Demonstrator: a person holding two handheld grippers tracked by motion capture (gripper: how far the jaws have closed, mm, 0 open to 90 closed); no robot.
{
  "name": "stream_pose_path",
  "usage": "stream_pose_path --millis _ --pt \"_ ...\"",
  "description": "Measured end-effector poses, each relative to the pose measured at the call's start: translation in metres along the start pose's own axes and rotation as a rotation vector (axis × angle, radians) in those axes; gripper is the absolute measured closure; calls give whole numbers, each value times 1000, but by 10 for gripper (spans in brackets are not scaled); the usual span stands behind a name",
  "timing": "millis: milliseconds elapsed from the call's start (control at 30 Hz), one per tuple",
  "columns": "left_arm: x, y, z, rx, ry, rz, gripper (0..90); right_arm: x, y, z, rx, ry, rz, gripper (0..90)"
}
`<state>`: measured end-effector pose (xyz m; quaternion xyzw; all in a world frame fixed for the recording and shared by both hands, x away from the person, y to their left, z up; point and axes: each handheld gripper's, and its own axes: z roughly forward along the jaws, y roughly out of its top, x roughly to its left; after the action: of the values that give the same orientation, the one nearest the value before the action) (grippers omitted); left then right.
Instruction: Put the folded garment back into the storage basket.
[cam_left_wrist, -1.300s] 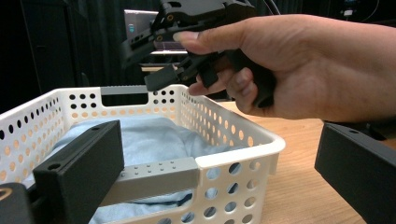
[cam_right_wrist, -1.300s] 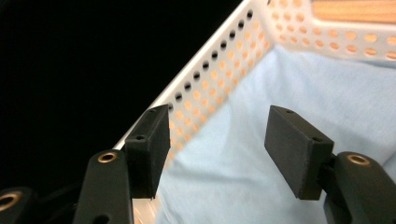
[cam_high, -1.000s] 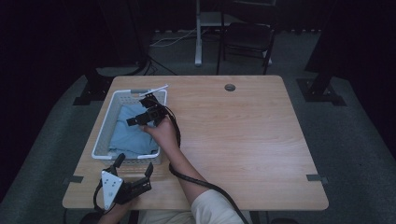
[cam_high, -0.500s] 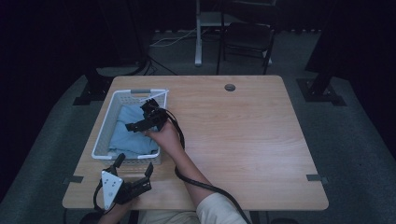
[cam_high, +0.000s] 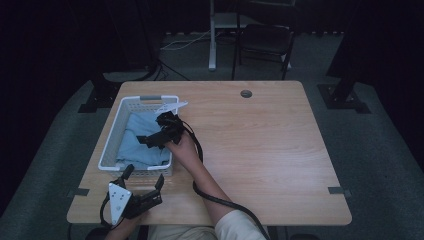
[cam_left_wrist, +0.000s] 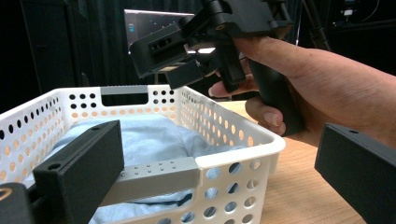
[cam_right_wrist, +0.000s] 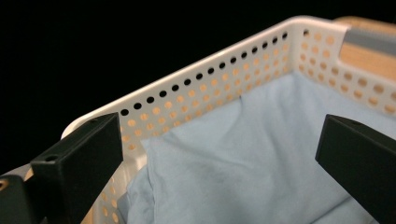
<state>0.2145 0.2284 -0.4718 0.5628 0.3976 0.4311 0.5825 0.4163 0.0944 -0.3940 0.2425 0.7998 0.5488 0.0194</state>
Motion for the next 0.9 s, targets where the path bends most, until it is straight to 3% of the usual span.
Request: stream_pose_path --millis 267,533,900 --pt "0 0 0 -1 0 1 26 4 -6 -10 -89 -12 -84 8" --pt "0 0 0 0 1 0 26 7 -11 -20 -89 -14 -119 7" --pt "0 0 0 0 0 -1 27 3 -23 -34 -116 -18 -109 8"
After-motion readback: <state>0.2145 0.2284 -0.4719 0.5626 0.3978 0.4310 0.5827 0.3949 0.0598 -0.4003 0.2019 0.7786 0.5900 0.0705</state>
